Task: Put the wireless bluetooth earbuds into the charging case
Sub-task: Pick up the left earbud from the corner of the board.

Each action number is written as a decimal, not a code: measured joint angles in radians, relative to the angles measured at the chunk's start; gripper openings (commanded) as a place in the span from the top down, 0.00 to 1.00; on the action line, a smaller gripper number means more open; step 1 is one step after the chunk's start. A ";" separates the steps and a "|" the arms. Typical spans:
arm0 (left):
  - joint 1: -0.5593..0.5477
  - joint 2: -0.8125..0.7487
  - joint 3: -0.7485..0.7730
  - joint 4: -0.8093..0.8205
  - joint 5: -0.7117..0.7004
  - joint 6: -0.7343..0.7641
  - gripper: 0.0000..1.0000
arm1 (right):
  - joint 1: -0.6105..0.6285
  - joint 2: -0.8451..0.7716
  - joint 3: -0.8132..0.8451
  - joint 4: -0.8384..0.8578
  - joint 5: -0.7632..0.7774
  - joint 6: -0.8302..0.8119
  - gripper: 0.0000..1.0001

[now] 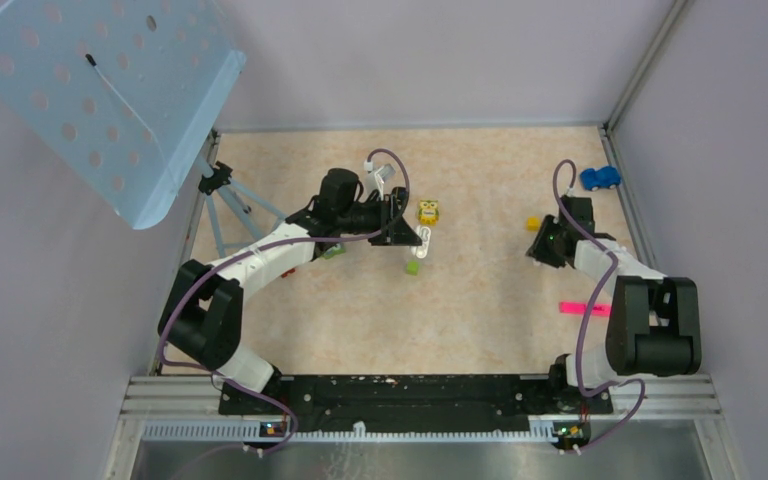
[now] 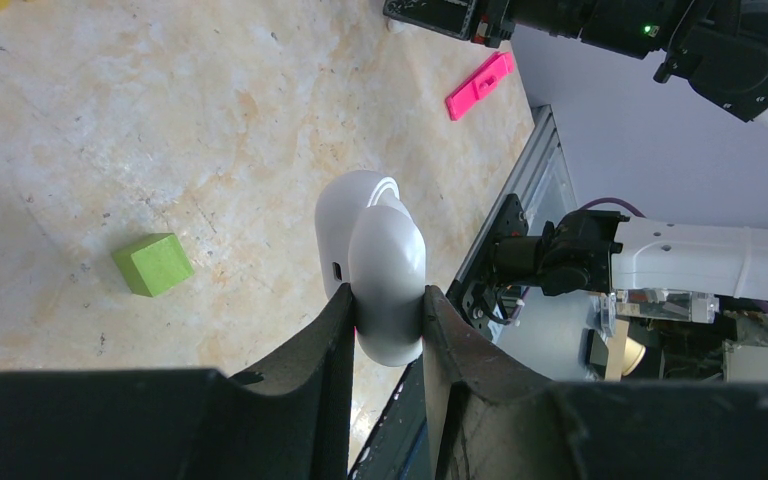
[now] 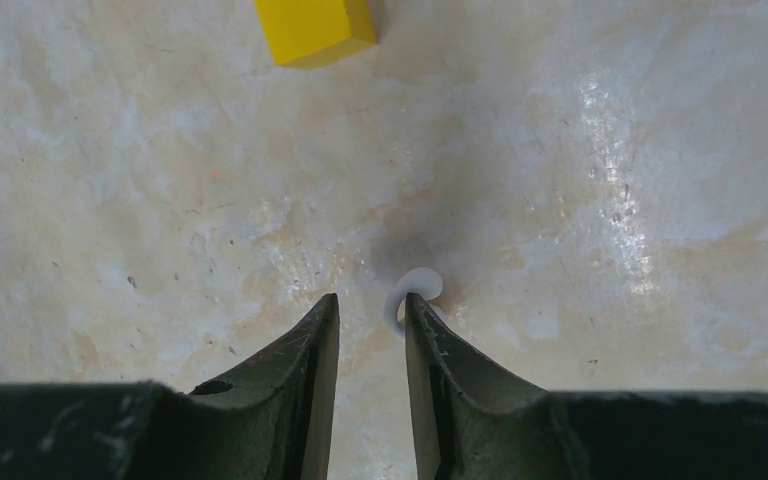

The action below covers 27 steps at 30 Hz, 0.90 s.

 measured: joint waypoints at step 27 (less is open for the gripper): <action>0.000 0.000 0.000 0.000 0.000 0.006 1.00 | 0.000 -0.056 0.019 -0.124 0.090 -0.024 1.00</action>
